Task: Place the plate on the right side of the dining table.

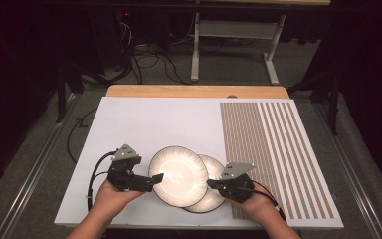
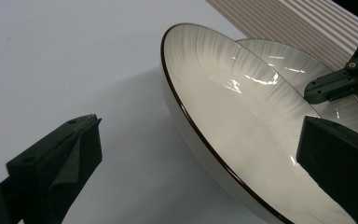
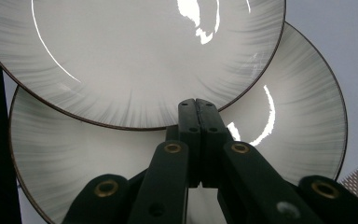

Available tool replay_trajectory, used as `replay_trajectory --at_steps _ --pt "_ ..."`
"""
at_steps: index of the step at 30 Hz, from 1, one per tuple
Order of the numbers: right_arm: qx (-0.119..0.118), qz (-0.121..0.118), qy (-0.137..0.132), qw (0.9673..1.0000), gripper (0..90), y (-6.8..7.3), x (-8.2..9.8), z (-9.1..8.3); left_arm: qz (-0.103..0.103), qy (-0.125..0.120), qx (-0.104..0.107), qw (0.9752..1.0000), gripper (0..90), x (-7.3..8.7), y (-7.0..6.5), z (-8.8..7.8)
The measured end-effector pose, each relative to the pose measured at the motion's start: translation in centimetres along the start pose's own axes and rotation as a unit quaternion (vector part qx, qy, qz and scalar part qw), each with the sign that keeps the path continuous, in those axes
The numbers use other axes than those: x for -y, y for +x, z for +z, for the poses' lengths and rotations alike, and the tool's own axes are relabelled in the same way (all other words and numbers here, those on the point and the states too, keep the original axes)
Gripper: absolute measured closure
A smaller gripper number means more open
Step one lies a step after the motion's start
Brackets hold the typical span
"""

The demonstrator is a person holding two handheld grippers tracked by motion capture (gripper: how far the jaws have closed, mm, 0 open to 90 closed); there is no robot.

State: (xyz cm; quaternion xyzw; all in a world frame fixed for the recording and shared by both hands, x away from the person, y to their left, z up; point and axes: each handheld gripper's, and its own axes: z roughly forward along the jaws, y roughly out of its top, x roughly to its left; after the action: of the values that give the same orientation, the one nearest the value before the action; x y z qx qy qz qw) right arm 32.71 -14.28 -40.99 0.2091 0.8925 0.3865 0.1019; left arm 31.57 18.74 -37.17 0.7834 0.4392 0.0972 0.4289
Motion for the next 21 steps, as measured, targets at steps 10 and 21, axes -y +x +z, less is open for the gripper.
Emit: replay_trajectory --at_steps 10,21 --pt "0.005 -0.006 0.002 1.0 90.0 0.0 0.0 0.0 -0.08 0.086 0.056 0.9914 14.5 -0.1 0.8 1.8" --pt "0.006 -0.007 0.005 0.9999 90.0 0.1 0.0 0.0 -0.132 0.111 0.102 0.9796 41.9 -0.6 0.8 2.3"
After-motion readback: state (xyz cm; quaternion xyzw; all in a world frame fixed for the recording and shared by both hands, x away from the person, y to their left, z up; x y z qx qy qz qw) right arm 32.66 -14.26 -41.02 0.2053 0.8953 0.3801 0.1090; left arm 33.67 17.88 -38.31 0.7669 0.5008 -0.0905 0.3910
